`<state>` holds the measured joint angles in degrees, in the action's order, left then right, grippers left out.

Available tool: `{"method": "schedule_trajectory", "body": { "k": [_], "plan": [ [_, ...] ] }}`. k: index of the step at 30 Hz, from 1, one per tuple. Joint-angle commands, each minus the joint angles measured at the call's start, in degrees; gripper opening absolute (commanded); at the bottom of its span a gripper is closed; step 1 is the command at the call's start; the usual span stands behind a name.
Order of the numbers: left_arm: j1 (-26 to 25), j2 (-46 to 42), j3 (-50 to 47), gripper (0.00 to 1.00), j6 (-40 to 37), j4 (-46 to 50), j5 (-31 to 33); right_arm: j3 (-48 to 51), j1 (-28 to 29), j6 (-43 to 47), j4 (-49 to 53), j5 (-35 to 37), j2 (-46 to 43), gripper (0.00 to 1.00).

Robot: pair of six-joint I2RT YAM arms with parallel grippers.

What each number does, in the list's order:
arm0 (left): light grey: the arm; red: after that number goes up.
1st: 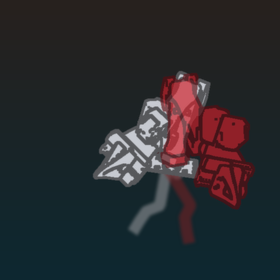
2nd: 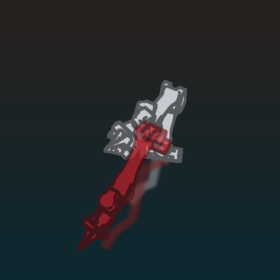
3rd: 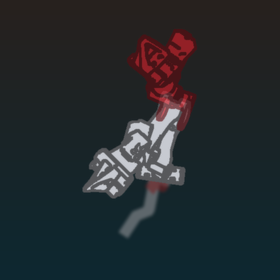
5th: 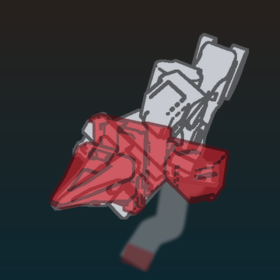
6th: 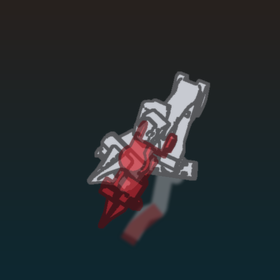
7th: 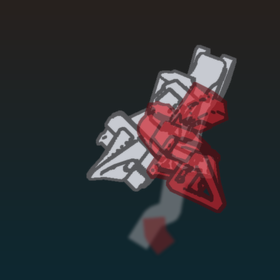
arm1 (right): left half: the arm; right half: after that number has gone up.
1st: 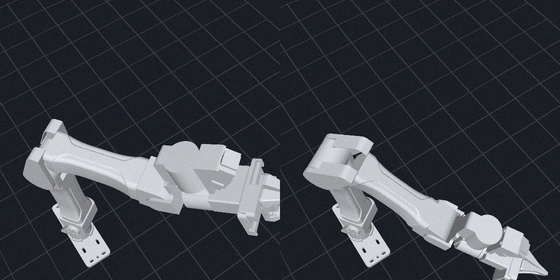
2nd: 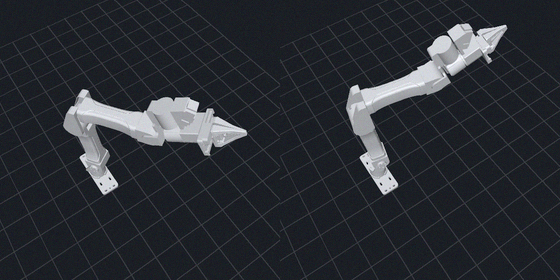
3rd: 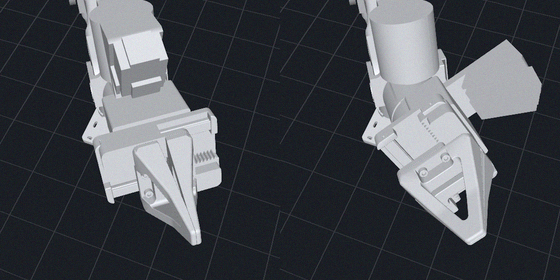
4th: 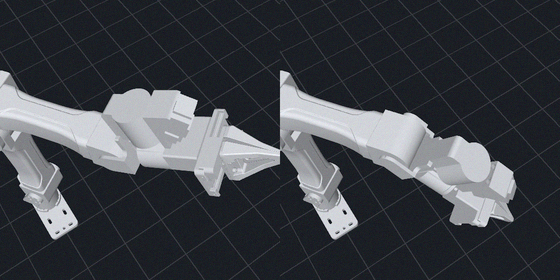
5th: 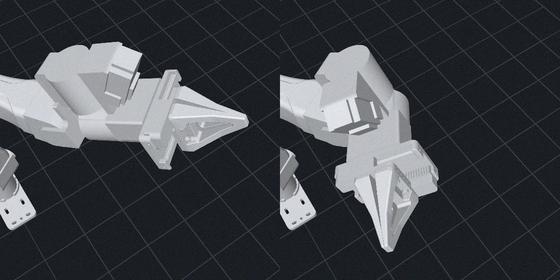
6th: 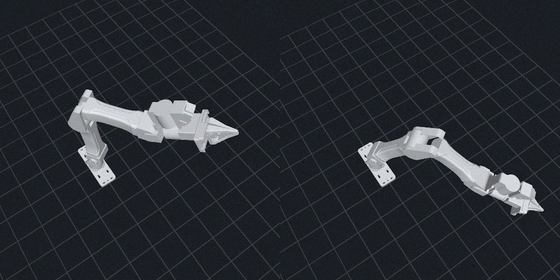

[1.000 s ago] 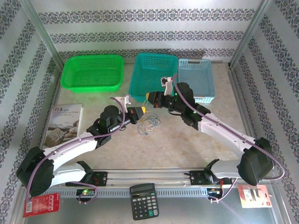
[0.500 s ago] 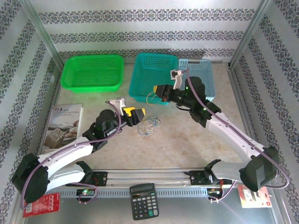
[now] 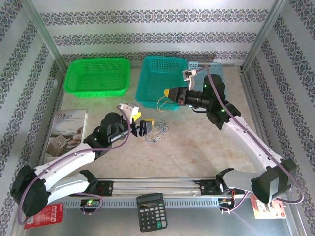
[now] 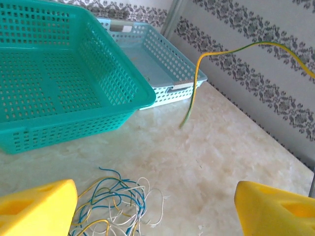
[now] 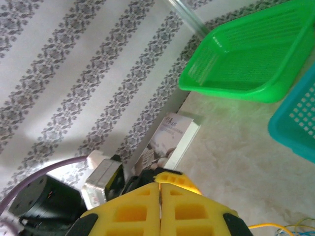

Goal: Untangle the cables

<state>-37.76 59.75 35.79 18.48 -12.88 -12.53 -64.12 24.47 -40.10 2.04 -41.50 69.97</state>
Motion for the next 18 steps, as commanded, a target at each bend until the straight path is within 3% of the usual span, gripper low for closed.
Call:
{"method": "schedule_trajectory", "body": {
  "k": [1,10,18],
  "plan": [
    [0.64,2.18,4.03,0.83,-6.96,5.45,-5.49,-2.28,-0.56,0.94,0.93,-6.73,-0.39,0.00],
    [0.96,8.59,9.40,0.83,-9.34,6.56,-11.76,-1.67,0.12,0.63,1.14,-9.05,-0.30,0.00],
    [1.20,11.66,10.79,0.82,-8.90,4.50,-13.63,-0.80,1.32,0.81,1.22,-9.05,-0.43,0.00]
  ]
}}
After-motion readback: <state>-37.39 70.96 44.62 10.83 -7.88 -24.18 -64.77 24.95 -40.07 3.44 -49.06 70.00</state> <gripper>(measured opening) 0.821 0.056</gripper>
